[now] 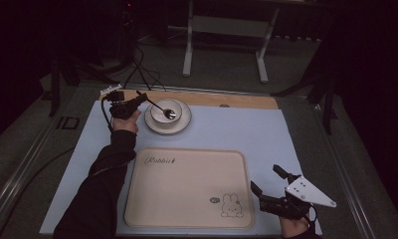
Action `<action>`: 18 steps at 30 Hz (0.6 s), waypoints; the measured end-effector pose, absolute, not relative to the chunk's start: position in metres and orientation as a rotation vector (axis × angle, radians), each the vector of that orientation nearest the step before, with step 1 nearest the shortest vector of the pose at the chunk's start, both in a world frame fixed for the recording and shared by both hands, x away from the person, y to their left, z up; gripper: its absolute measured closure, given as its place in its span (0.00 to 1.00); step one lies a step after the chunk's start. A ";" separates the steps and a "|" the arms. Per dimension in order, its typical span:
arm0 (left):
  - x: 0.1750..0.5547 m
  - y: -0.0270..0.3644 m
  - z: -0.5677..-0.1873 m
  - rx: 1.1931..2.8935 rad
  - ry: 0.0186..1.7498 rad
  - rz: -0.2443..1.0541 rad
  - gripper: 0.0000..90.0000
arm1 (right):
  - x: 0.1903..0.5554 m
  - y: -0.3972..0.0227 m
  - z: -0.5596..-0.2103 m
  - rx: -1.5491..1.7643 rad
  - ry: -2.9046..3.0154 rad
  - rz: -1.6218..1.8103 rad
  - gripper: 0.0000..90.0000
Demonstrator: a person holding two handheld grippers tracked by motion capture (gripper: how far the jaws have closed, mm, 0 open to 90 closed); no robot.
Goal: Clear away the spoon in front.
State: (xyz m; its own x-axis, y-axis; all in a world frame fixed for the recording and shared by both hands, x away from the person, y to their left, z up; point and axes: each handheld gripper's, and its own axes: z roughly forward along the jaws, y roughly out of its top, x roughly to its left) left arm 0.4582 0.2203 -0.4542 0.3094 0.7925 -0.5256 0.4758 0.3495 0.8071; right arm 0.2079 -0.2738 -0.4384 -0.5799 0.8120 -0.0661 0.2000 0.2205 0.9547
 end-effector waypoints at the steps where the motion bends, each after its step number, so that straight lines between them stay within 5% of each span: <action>1: 0.456 0.222 -0.448 1.297 1.321 0.323 0.99 | 0.208 -0.274 -0.438 0.933 1.923 1.374 0.13; 18: 0.432 0.239 -0.403 1.394 1.226 0.301 1.00 | 0.208 -0.273 -0.438 0.929 1.919 1.370 0.13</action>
State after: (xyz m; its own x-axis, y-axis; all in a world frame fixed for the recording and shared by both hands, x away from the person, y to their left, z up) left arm 0.4322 0.2392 -0.4026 0.4116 0.7833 -0.4659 0.4782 0.2495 0.8421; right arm 0.2079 -0.2729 -0.4383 -0.5762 0.8142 -0.0708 0.1971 0.2226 0.9548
